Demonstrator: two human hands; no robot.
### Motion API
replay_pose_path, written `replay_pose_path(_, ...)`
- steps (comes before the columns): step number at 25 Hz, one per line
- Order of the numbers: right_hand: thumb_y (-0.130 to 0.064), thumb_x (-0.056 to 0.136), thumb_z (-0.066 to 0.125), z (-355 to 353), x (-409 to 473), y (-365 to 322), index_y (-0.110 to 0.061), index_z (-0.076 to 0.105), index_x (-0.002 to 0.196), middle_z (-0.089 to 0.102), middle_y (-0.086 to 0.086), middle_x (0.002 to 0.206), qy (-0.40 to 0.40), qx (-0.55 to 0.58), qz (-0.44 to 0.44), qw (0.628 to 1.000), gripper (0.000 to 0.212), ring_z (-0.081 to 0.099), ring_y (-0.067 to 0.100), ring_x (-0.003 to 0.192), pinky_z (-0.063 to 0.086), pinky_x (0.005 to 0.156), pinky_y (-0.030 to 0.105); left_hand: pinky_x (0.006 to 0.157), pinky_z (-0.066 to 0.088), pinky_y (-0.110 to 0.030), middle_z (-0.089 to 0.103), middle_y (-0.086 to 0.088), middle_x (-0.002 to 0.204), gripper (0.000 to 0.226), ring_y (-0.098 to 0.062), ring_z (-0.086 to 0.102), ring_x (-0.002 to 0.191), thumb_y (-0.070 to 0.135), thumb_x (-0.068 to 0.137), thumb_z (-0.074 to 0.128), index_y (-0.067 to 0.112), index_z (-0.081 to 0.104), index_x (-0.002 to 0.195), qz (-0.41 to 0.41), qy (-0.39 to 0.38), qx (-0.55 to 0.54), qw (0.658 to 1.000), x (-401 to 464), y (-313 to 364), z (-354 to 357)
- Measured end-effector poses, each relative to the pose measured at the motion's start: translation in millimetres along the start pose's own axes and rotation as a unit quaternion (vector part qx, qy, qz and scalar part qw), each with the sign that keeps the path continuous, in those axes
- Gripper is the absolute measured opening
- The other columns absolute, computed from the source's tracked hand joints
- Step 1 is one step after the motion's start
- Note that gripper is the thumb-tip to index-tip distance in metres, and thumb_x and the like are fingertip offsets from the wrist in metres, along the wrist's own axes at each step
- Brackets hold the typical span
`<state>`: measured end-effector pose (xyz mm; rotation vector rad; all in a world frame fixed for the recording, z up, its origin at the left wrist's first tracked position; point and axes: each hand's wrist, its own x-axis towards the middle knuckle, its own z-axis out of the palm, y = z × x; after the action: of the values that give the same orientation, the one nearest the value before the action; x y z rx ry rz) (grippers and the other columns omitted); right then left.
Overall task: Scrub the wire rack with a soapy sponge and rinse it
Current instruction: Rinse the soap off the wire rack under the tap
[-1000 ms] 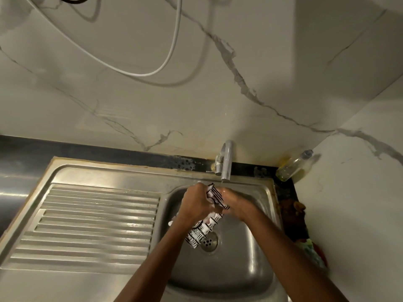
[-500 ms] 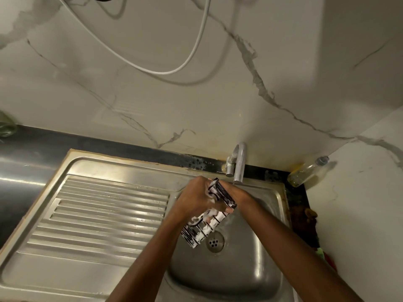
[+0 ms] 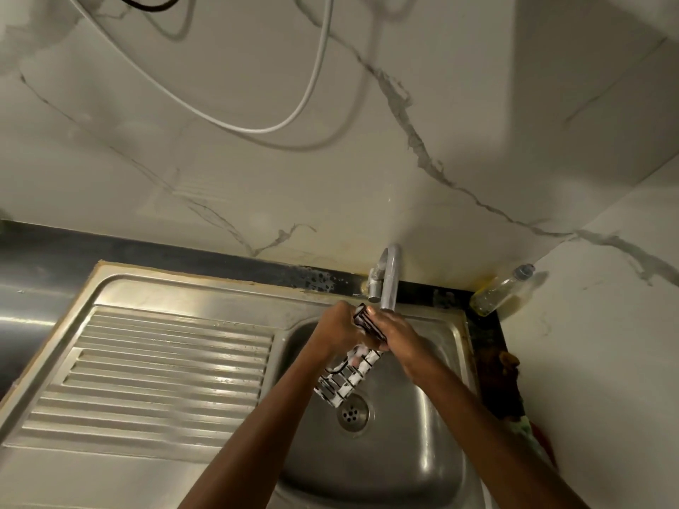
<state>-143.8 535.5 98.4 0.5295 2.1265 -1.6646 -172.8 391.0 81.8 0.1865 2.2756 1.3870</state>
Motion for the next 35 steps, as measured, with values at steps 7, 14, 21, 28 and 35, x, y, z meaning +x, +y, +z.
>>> replay_pose_path(7, -0.023, 0.107, 0.041, -6.4, 25.8, 6.9, 0.006, 0.058, 0.131, 0.07, 0.006, 0.09, -0.02, 0.043, 0.042, 0.998, 0.041, 0.067, 0.007, 0.075, 0.05, 0.069, 0.021, 0.08, 0.063, -0.041, 0.076, -0.007, 0.085, 0.031, -0.022, 0.074, 0.081, 0.017, 0.068, 0.093, 0.006, 0.073, 0.09, -0.047, 0.046, -0.006, 0.998, 21.4, -0.7, 5.2)
replay_pose_path(14, 0.004, 0.101, 0.048, -2.2, 46.4, -9.6, 0.002, 0.05, 0.136, 0.057, 0.013, 0.131, -0.122, 0.006, 0.092, 0.988, 0.035, 0.056, 0.023, 0.122, 0.04, 0.071, 0.004, 0.065, 0.061, -0.029, 0.077, -0.003, 0.082, 0.032, -0.014, 0.074, 0.071, 0.02, 0.065, 0.096, 0.008, 0.075, 0.087, -0.041, 0.055, -0.019, 0.997, 12.8, -7.2, -3.9)
replay_pose_path(21, -0.048, 0.086, 0.065, 2.9, 73.9, -6.6, -0.012, 0.065, 0.113, 0.069, 0.012, 0.096, -0.201, -0.048, 0.138, 0.969, 0.045, 0.068, 0.027, 0.079, 0.056, 0.072, 0.036, 0.05, 0.052, -0.023, 0.076, -0.013, 0.093, 0.036, -0.019, 0.071, 0.064, 0.007, 0.068, 0.092, -0.002, 0.07, 0.095, -0.07, 0.029, -0.068, 0.995, 17.8, -16.8, -25.9)
replay_pose_path(28, -0.045, 0.098, 0.05, -17.8, 42.4, -1.6, -0.009, 0.062, 0.132, 0.071, 0.006, 0.124, -0.176, 0.021, 0.052, 0.983, 0.051, 0.064, 0.017, 0.119, 0.041, 0.111, 0.037, 0.046, 0.049, -0.023, 0.076, -0.011, 0.086, 0.031, -0.012, 0.064, 0.05, 0.007, 0.074, 0.088, 0.0, 0.072, 0.099, -0.096, -0.021, -0.094, 0.991, 18.4, -19.4, -15.9)
replay_pose_path(35, -0.039, 0.104, 0.043, 2.3, 16.4, 54.7, -0.004, 0.066, 0.128, 0.065, 0.015, 0.132, -0.004, 0.178, -0.131, 0.975, 0.048, 0.057, 0.029, 0.13, 0.038, 0.111, 0.051, 0.035, 0.039, -0.016, 0.07, -0.007, 0.069, 0.012, -0.007, 0.058, 0.041, 0.0, 0.081, 0.082, 0.006, 0.071, 0.081, -0.044, -0.083, -0.165, 0.982, 9.8, -5.6, -37.1)
